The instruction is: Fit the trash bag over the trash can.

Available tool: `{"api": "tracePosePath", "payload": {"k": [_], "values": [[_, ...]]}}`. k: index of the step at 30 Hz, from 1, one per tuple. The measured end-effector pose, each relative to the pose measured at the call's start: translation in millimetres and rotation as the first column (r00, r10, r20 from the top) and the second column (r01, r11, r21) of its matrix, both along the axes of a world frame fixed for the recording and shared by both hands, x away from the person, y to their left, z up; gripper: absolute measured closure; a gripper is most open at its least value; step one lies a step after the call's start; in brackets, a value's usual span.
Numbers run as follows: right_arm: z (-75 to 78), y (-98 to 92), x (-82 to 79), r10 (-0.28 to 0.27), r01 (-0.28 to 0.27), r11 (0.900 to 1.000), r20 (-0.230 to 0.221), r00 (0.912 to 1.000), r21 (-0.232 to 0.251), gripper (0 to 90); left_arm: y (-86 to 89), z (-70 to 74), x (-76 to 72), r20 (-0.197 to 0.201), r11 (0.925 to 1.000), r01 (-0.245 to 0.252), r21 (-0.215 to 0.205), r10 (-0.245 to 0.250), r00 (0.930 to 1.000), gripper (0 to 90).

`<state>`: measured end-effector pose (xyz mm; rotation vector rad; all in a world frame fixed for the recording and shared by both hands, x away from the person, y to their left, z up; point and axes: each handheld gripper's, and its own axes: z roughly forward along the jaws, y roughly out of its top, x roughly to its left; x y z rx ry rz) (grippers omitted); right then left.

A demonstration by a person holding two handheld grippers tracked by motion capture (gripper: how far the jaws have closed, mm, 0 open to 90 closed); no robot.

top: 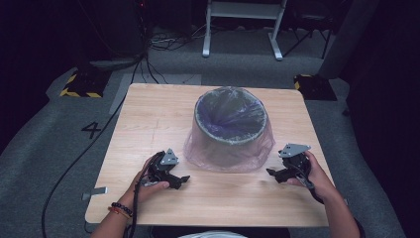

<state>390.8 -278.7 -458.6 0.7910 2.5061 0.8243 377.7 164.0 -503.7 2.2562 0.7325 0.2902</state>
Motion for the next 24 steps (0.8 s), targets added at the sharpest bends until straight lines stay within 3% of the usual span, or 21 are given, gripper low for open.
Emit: {"api": "tracePosePath", "payload": {"k": [19,24], "values": [[-26.8,-27.4,-15.9,-0.057,0.060,0.997,-0.065,0.9963,0.038,15.6,0.0,0.0,0.0,0.001,1.0000,0.000,0.000,0.000,1.0000,13.9],[-32.2,-36.1,-20.9,-0.081,0.086,0.994,-0.073,0.9940,0.070,15.5,0.1,0.0,0.1,0.000,1.0000,0.000,0.001,0.000,1.0000,13.9]]}}
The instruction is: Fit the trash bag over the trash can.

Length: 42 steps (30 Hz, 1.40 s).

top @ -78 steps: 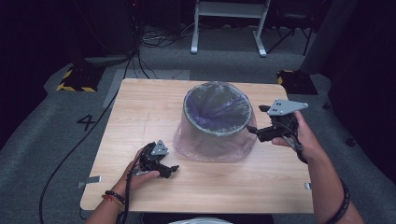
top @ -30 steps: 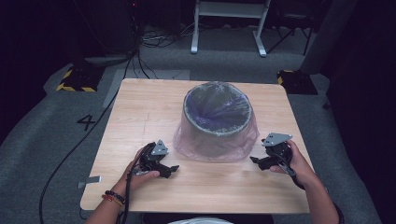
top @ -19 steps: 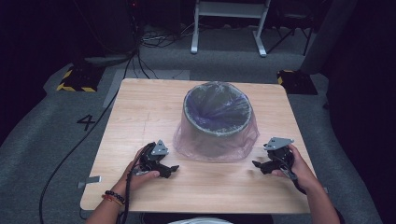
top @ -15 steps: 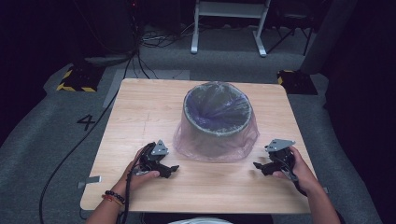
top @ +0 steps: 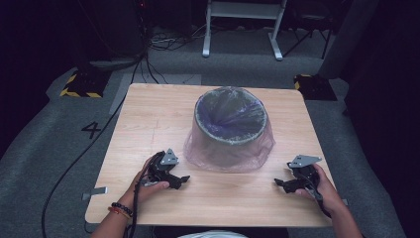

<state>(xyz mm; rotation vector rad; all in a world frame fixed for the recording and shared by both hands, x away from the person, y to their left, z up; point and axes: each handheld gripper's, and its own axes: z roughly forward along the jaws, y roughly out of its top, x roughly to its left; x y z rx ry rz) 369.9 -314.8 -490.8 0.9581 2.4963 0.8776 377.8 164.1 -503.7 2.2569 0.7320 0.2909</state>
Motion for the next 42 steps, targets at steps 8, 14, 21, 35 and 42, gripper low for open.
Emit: {"api": "tracePosePath", "payload": {"k": [8,14,21,35,42], "values": [[-12.9,-14.5,-7.2,-0.061,0.056,0.989,0.030,0.9977,0.139,14.5,-0.1,-0.1,-0.1,-0.001,1.0000,-0.001,-0.002,0.000,1.0000,13.9],[-13.0,-16.2,-8.0,-0.067,0.062,0.988,0.030,0.9973,0.139,14.4,0.0,-0.1,-0.9,0.002,1.0000,-0.004,-0.001,0.004,1.0000,14.0],[-13.0,-15.9,-8.7,-0.074,0.069,0.988,0.032,0.9968,0.137,14.1,0.1,-0.1,-0.6,0.001,1.0000,-0.003,-0.001,0.003,1.0000,14.0],[-13.0,-15.9,-8.5,-0.074,0.069,0.988,0.031,0.9968,0.138,14.1,-0.4,-0.2,0.2,0.001,1.0000,0.001,-0.001,-0.001,1.0000,13.6],[-13.0,-16.0,-8.4,-0.073,0.068,0.988,0.030,0.9969,0.139,14.1,-0.4,-0.1,0.3,0.000,1.0000,0.001,-0.001,-0.001,1.0000,13.5]]}}
